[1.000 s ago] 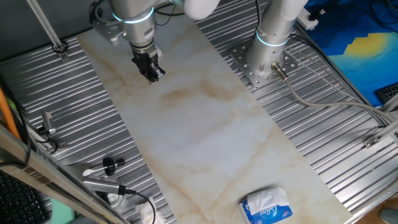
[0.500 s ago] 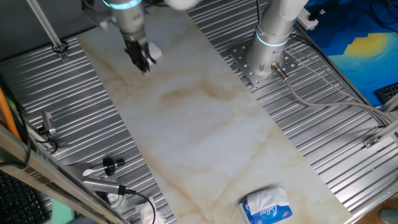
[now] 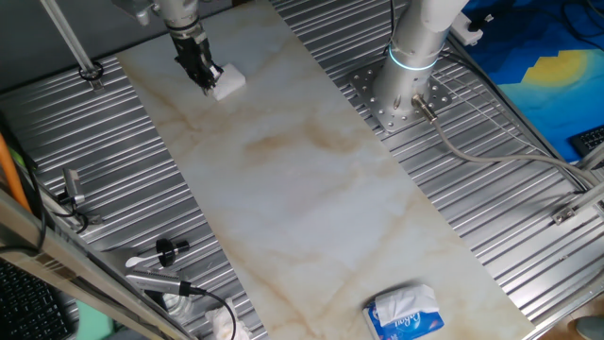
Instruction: Clean the tabletop with a sponge
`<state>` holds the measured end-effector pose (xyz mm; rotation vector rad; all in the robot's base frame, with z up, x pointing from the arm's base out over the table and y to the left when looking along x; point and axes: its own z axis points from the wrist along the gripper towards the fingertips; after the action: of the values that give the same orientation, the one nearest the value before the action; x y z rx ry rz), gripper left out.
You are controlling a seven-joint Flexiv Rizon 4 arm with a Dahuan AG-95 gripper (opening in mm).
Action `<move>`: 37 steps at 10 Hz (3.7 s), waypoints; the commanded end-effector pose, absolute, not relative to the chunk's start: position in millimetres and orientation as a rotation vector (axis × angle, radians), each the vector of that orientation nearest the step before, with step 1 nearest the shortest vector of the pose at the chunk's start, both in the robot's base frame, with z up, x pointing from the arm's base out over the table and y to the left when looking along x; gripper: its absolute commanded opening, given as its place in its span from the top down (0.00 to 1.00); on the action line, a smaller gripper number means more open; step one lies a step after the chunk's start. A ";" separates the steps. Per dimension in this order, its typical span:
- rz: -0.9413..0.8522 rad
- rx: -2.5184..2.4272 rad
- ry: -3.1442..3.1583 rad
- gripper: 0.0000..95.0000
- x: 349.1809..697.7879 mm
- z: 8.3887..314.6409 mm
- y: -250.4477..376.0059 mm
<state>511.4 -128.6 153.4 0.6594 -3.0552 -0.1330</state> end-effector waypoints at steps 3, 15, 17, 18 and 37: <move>0.020 0.649 -3.045 1.00 508.8 154.9 -130.3; 0.004 0.662 -3.054 1.00 505.1 157.2 -133.7; 0.018 0.697 -3.045 1.00 505.1 157.2 -133.7; 0.032 0.710 -3.036 1.00 505.1 157.2 -133.7; -0.088 0.818 -3.093 0.60 477.9 93.3 -254.2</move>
<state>481.0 -248.3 105.4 0.7732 -3.0965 -0.1454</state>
